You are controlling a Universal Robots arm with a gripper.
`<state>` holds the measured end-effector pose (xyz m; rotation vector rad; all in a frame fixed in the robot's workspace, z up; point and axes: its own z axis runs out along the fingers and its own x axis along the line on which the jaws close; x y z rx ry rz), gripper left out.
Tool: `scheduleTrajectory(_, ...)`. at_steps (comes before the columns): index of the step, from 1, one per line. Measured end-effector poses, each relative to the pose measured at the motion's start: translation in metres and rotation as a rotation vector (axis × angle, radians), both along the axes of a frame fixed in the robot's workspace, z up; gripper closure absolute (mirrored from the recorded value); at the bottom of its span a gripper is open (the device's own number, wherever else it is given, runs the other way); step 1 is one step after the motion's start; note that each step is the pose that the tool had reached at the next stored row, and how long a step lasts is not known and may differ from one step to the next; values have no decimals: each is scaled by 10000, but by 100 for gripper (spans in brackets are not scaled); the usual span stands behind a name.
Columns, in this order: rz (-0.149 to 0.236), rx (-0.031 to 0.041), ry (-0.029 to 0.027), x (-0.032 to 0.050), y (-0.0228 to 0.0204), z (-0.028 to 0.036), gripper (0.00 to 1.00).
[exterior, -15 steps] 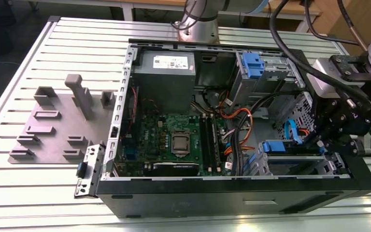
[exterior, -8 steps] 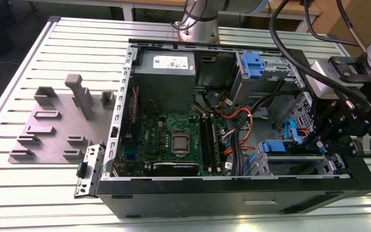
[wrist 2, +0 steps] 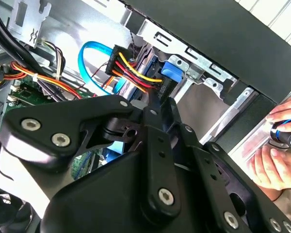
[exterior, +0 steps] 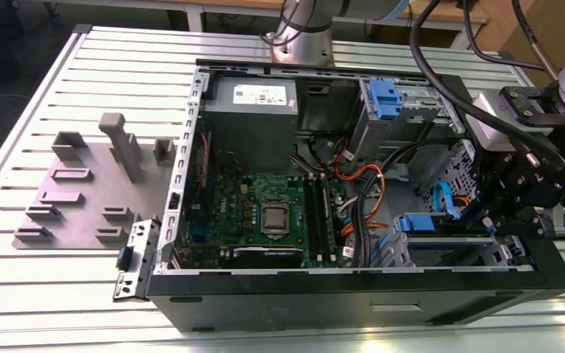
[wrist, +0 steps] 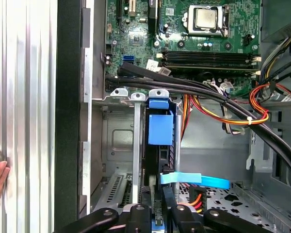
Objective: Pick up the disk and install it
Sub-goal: 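Insert the second disk wire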
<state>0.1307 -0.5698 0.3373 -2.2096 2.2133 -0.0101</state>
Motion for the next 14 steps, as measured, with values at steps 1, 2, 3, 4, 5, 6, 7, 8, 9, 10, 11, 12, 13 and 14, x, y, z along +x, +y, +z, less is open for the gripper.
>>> scheduleTrajectory(1, -1, 0, 0, 2, 1, -3, 76)
scheduleTrajectory(2, 0, -2, 0, 6, 3, -5, 76)
scheduleTrajectory(3, 0, 0, 0, 12, 6, -8, 76)
scheduleTrajectory(4, 0, -1, 0, 19, 8, -10, 76)
scheduleTrajectory(5, 0, 0, 0, 26, 11, -12, 76)
scheduleTrajectory(6, 0, -1, 0, 34, 14, -13, 76)
scheduleTrajectory(7, 1, -2, 0, 43, 16, -13, 76)
scheduleTrajectory(8, 2, -1, 0, 51, 19, -15, 76)
scheduleTrajectory(9, 2, -1, 0, 60, 22, -16, 76)
scheduleTrajectory(10, 3, 0, 0, 69, 26, -18, 76)
scheduleTrajectory(11, 3, -1, 0, 76, 30, -19, 76)
scheduleTrajectory(12, 4, -2, 0, 81, 34, -20, 76)
scheduleTrajectory(13, 4, -1, 0, 84, 37, -22, 76)
scheduleTrajectory(14, 3, -1, 0, 85, 39, -24, 76)
